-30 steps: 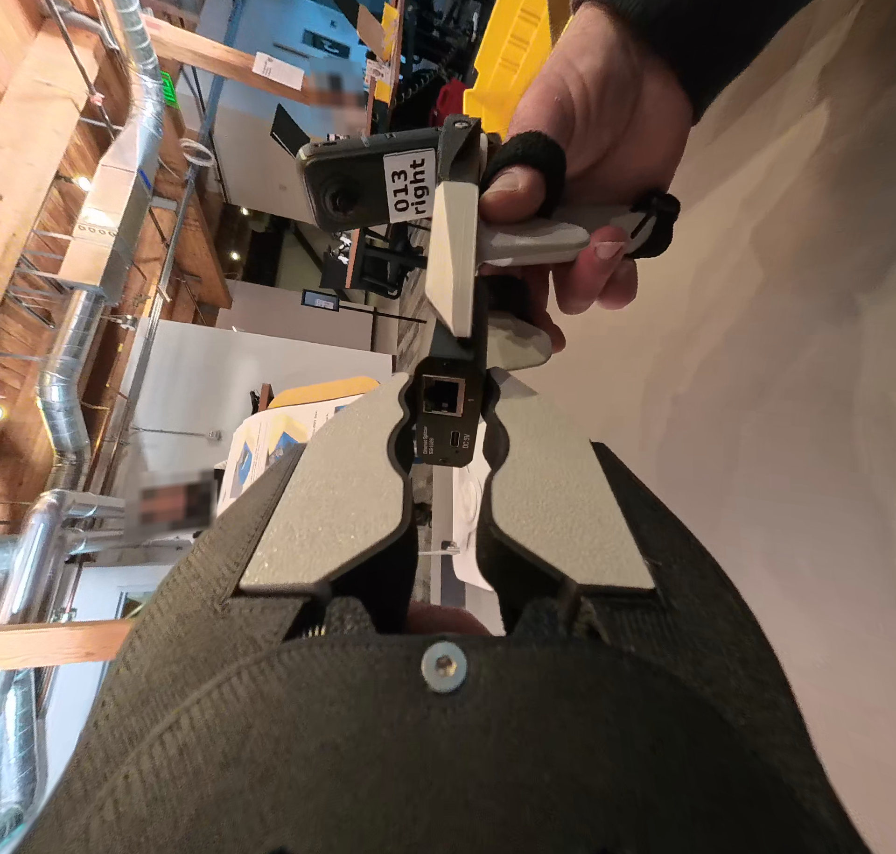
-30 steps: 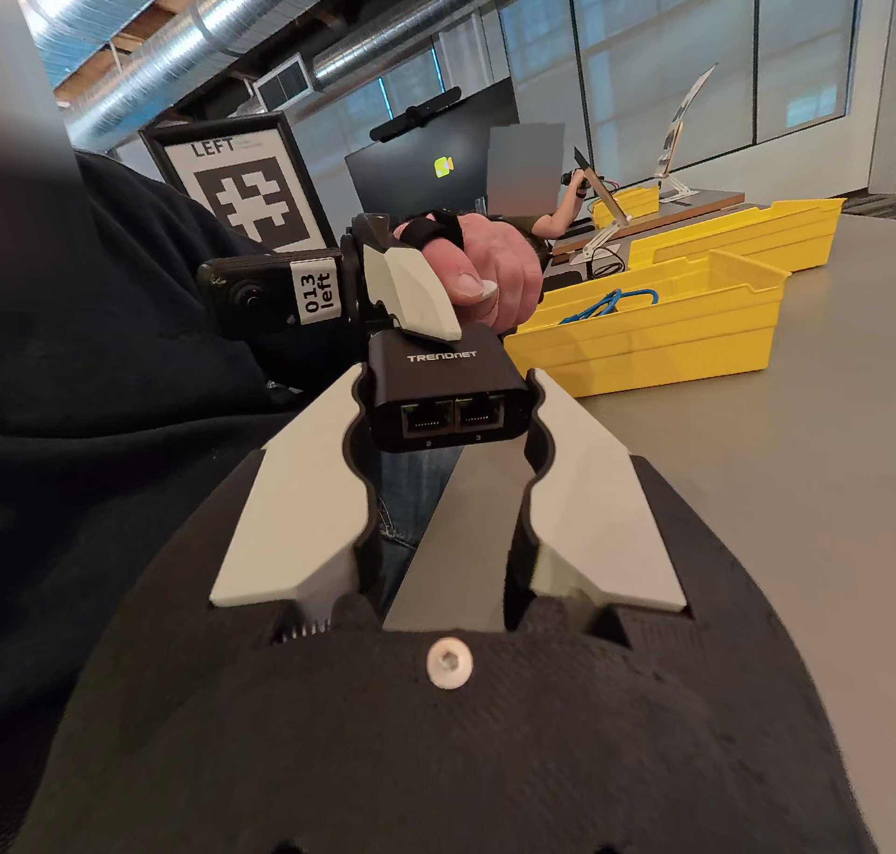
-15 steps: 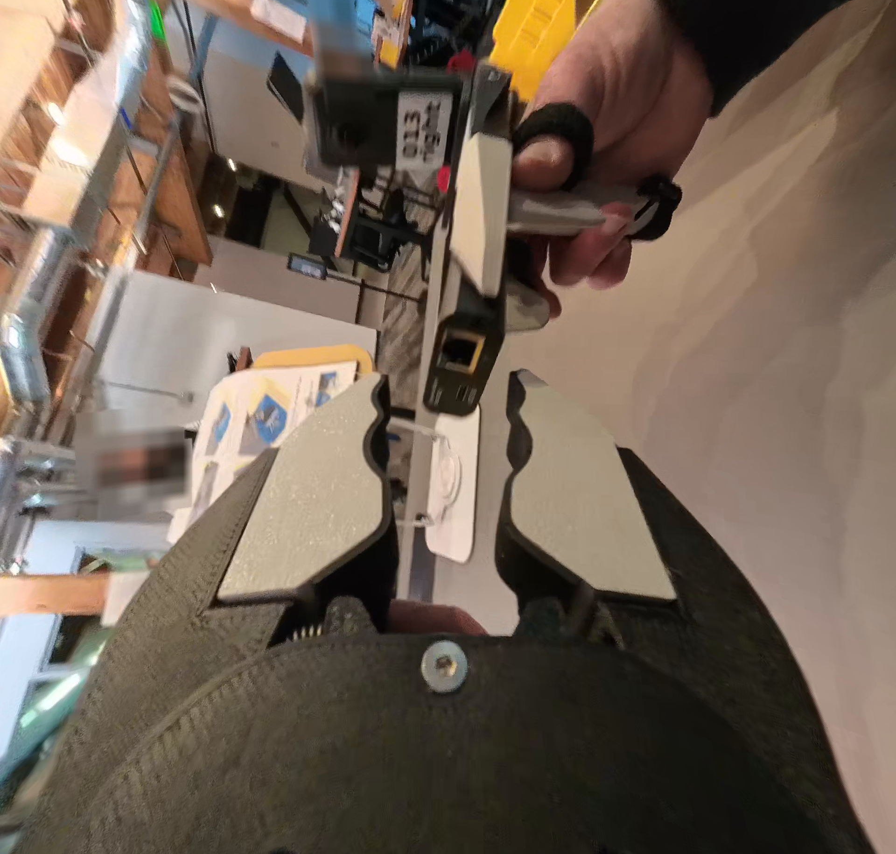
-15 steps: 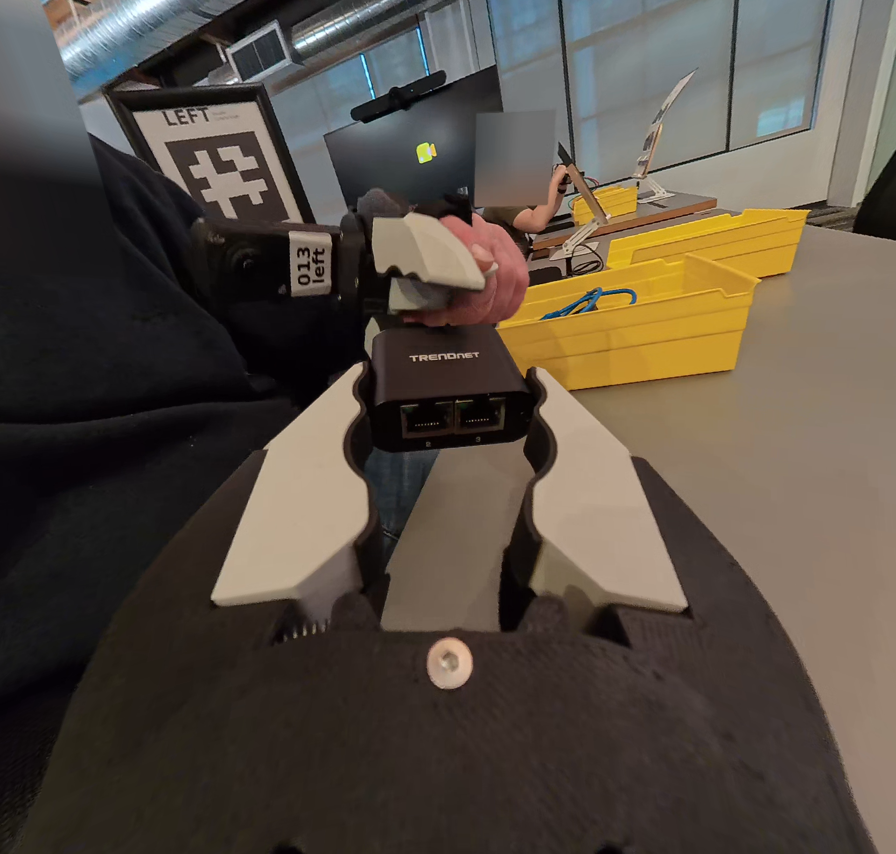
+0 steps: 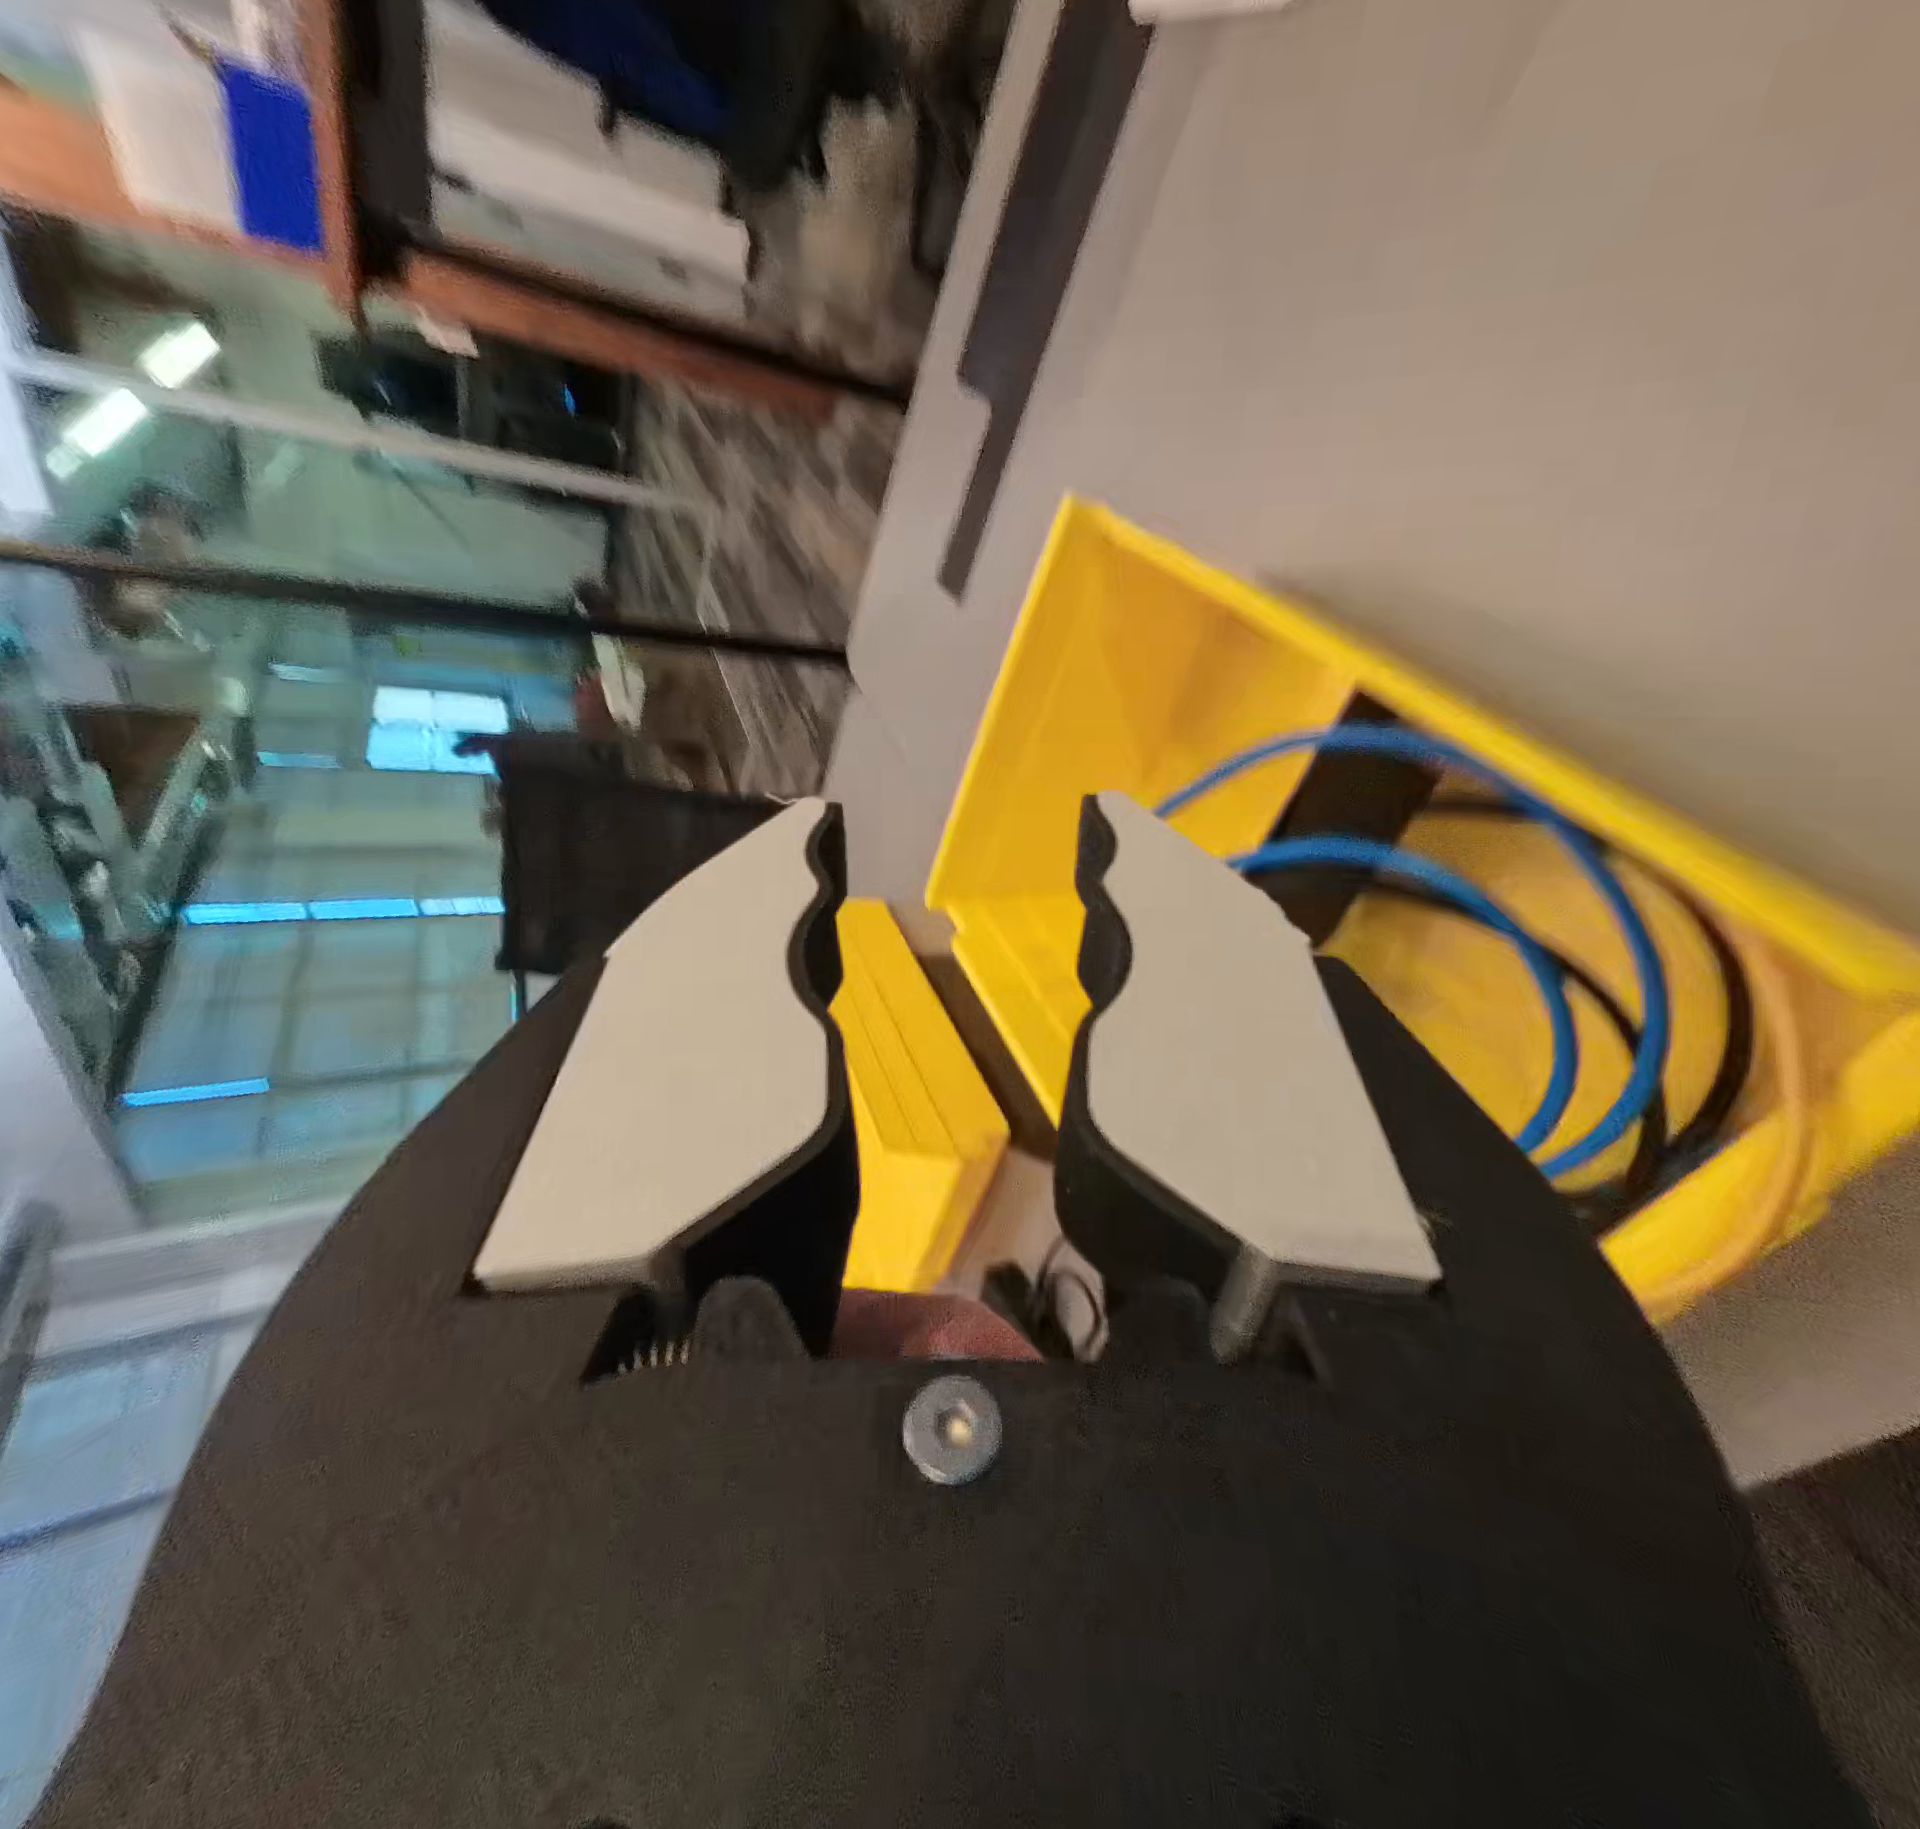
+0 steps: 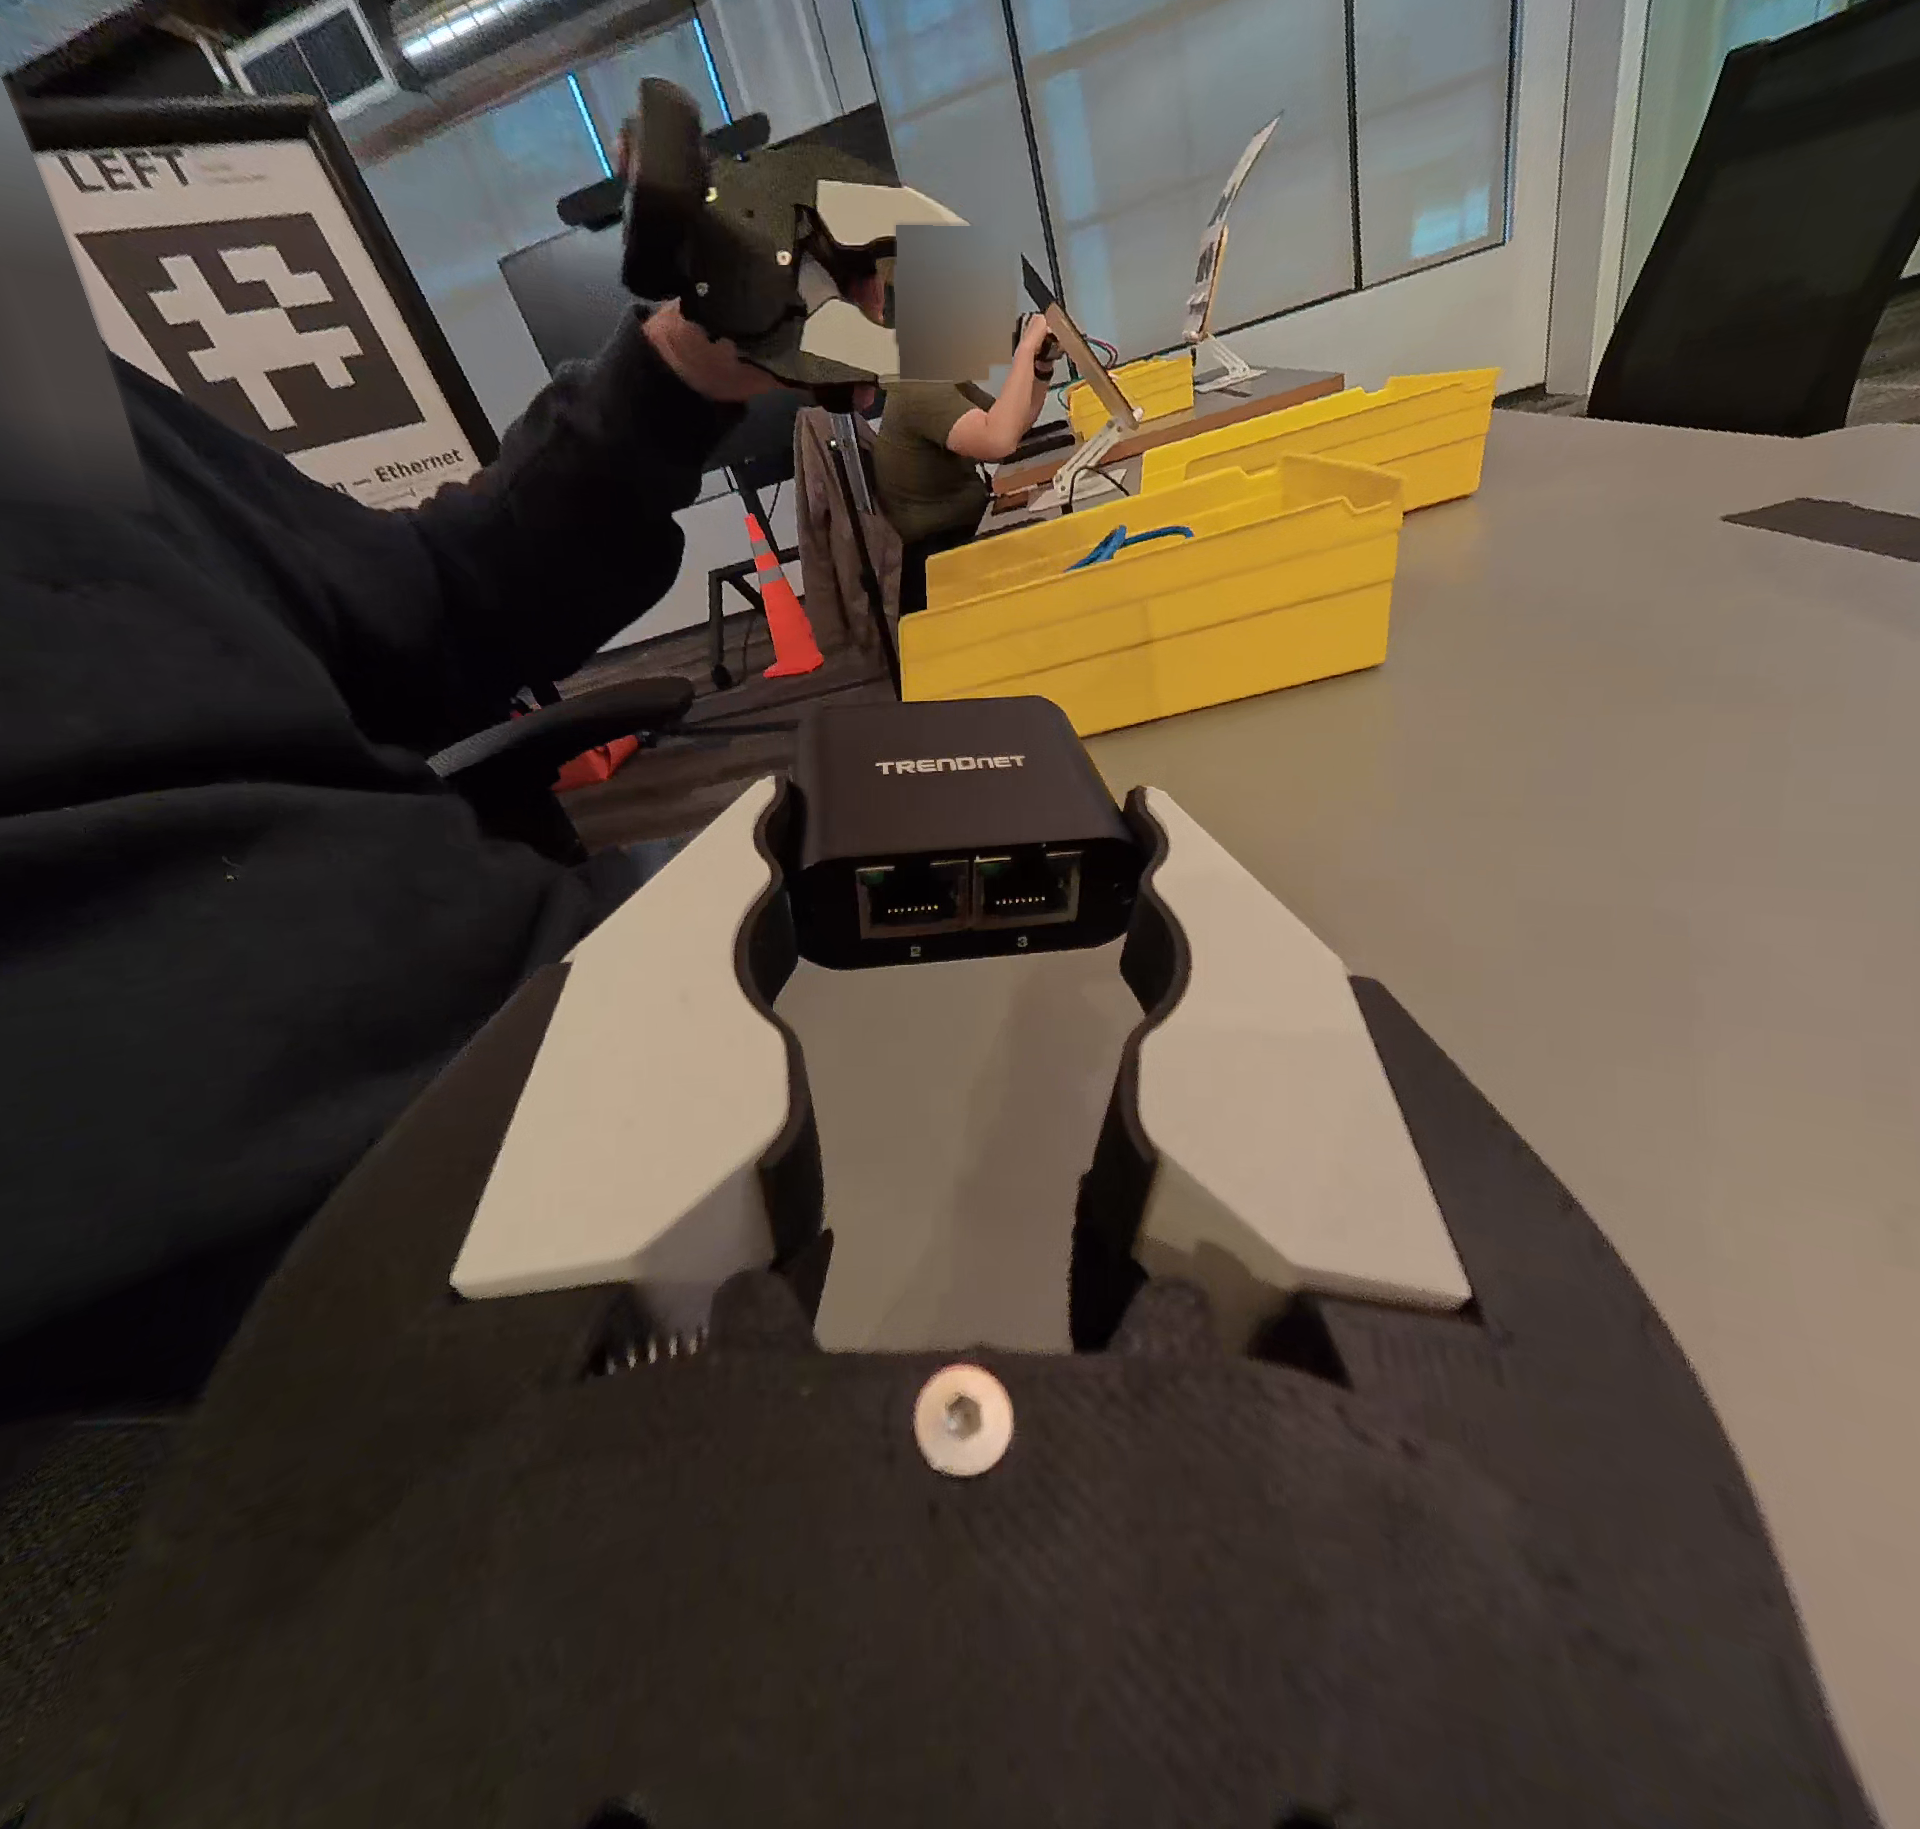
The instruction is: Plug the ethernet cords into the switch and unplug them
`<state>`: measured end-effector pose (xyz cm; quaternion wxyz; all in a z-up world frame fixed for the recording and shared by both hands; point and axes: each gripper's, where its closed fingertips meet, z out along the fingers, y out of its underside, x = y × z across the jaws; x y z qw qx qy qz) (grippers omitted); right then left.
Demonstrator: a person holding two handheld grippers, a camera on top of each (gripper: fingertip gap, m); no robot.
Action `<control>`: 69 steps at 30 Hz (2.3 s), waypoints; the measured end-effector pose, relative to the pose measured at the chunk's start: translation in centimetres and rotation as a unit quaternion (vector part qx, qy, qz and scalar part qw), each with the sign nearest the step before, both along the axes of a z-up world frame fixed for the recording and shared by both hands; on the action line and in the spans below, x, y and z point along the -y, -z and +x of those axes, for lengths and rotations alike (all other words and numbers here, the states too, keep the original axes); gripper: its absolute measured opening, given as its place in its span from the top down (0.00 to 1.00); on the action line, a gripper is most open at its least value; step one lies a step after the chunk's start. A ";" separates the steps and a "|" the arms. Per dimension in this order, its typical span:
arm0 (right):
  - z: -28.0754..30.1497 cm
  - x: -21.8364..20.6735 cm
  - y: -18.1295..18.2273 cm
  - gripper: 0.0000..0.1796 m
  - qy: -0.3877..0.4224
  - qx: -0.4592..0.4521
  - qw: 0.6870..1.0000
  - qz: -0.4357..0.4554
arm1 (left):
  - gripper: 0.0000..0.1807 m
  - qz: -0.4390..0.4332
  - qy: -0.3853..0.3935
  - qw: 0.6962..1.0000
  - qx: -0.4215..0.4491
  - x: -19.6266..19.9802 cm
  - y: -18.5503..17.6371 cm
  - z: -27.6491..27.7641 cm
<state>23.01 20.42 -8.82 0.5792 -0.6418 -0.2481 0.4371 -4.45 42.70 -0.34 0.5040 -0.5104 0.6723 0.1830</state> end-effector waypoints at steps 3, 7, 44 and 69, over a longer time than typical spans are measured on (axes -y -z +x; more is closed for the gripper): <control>-0.2 -0.3 1.0 0.67 0.004 0.009 1.000 -0.008 | 0.76 -0.041 -0.038 0.997 -0.049 -3.0 3.9 -3.4; -0.3 -0.5 1.9 0.67 0.004 0.011 1.000 -0.018 | 0.75 -0.112 -0.072 0.987 -0.088 -6.4 9.3 -5.7; 0.3 -0.9 3.2 0.67 0.007 -0.003 1.000 -0.029 | 0.77 -0.324 -0.119 0.937 -0.055 -9.1 13.9 -7.5; 0.3 -0.8 3.2 0.67 0.005 -0.005 1.000 -0.029 | 1.00 -0.353 -0.102 0.928 -0.057 -8.5 13.4 -7.9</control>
